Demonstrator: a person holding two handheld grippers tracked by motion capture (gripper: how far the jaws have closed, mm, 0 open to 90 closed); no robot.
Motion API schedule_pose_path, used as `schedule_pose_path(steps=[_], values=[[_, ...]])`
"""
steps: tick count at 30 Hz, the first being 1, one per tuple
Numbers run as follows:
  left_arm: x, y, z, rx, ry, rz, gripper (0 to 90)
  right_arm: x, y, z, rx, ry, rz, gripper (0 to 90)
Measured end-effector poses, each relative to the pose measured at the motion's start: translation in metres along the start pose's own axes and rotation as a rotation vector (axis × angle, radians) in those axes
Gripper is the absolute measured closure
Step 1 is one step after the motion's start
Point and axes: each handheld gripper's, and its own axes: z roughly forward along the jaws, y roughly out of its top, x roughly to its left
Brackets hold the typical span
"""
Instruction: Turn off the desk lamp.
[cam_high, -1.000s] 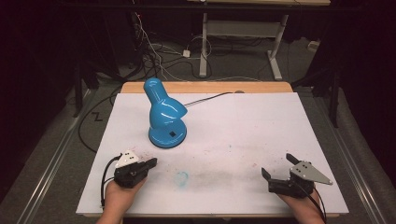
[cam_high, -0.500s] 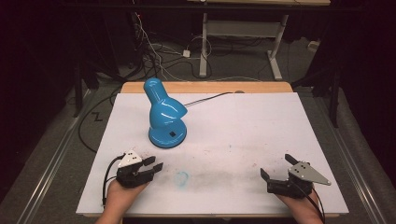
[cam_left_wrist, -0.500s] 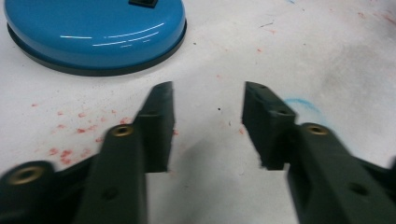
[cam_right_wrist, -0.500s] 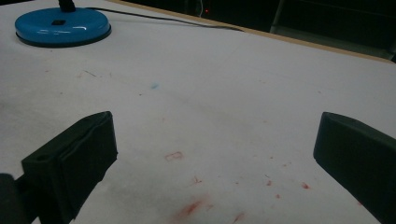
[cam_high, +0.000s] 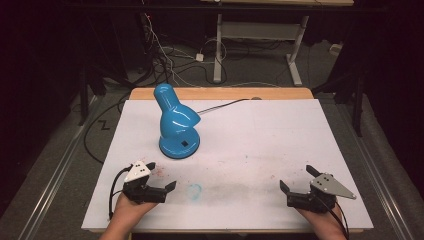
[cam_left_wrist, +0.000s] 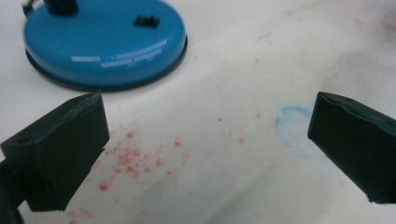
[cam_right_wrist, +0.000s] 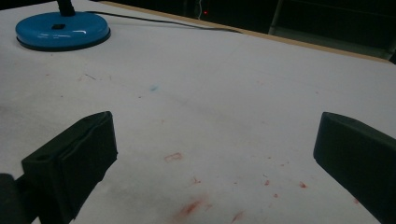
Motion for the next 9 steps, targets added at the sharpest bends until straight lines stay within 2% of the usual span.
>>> schedule_pose_path(steps=[2, 6, 9], values=[[-0.0007, 0.0008, -0.0009, -0.005, -0.002, 0.013, 0.0, 0.0005, -0.0007, 0.0002, 0.004, 0.001, -0.003, 0.5], [0.0002, 0.0009, 0.0012, 0.003, -0.004, 0.007, 0.0, -0.0006, -0.0026, 0.0037, 0.015, 0.006, 0.000, 0.5], [-0.0008, 0.0015, 0.0014, 0.011, 0.014, 0.010, 0.0, -0.0014, -0.0025, 0.0038, 0.014, -0.017, -0.003, 0.5]])
